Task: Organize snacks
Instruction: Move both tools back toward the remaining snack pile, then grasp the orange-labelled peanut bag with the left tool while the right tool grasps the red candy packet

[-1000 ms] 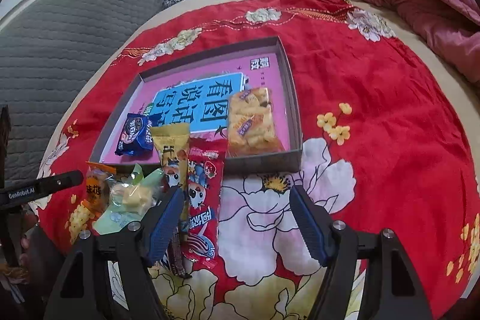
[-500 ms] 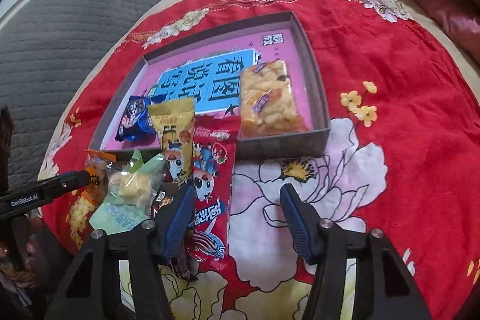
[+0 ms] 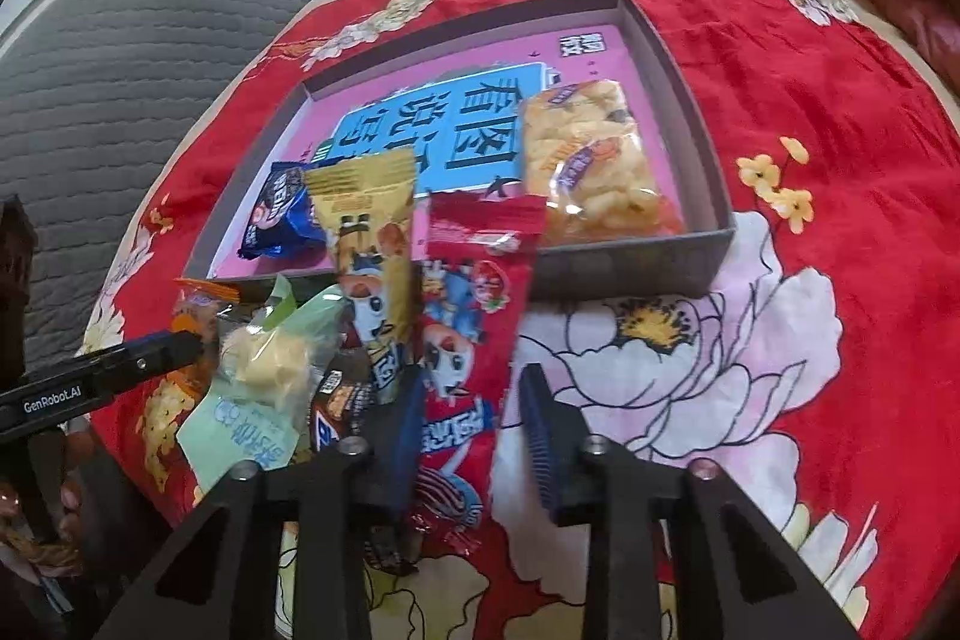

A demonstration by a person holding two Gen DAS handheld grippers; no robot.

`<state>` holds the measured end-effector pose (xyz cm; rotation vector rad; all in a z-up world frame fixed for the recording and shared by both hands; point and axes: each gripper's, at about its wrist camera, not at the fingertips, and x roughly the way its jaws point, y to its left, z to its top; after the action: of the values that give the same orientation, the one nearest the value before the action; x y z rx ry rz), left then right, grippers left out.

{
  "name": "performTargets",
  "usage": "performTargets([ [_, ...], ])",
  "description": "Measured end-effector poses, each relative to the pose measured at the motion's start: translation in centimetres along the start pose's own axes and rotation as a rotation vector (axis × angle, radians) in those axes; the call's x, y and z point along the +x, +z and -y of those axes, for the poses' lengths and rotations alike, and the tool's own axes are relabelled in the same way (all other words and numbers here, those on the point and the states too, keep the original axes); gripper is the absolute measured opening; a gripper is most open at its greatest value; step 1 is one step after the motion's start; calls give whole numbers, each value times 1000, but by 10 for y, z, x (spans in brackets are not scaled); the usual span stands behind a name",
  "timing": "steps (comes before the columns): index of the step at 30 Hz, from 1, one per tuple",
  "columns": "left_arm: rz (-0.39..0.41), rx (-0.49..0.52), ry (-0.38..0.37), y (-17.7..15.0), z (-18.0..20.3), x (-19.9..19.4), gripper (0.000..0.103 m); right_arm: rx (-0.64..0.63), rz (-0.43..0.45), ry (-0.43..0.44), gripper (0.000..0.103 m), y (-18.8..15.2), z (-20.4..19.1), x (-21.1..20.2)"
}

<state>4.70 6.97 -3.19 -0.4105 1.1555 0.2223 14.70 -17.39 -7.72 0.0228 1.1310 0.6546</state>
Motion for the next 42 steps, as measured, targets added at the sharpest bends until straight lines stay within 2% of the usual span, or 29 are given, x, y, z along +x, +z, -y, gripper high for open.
performTargets([
  [5, -4, 10, -3, 0, 3, 4, 60, -4, -6, 3, 25, 1, -2, 0],
  [7, -7, 13, 9, 0, 4, 7, 67, 5, -8, 10, 25, 2, -1, 0],
  [10, -10, 16, 35, 0, 3, 14, 67, 28, -11, 27, 25, 3, 3, 0],
  [15, -2, 2, 33, -1, 1, 21, 66, 21, -12, 31, 24, 4, 3, 1],
  [25, 5, 7, 44, -1, 2, 26, 52, 32, 2, 13, 22, 5, 5, -3],
  [42, 43, -2, 21, 4, 0, 0, 49, 60, 92, -2, 22, 17, 12, -31],
])
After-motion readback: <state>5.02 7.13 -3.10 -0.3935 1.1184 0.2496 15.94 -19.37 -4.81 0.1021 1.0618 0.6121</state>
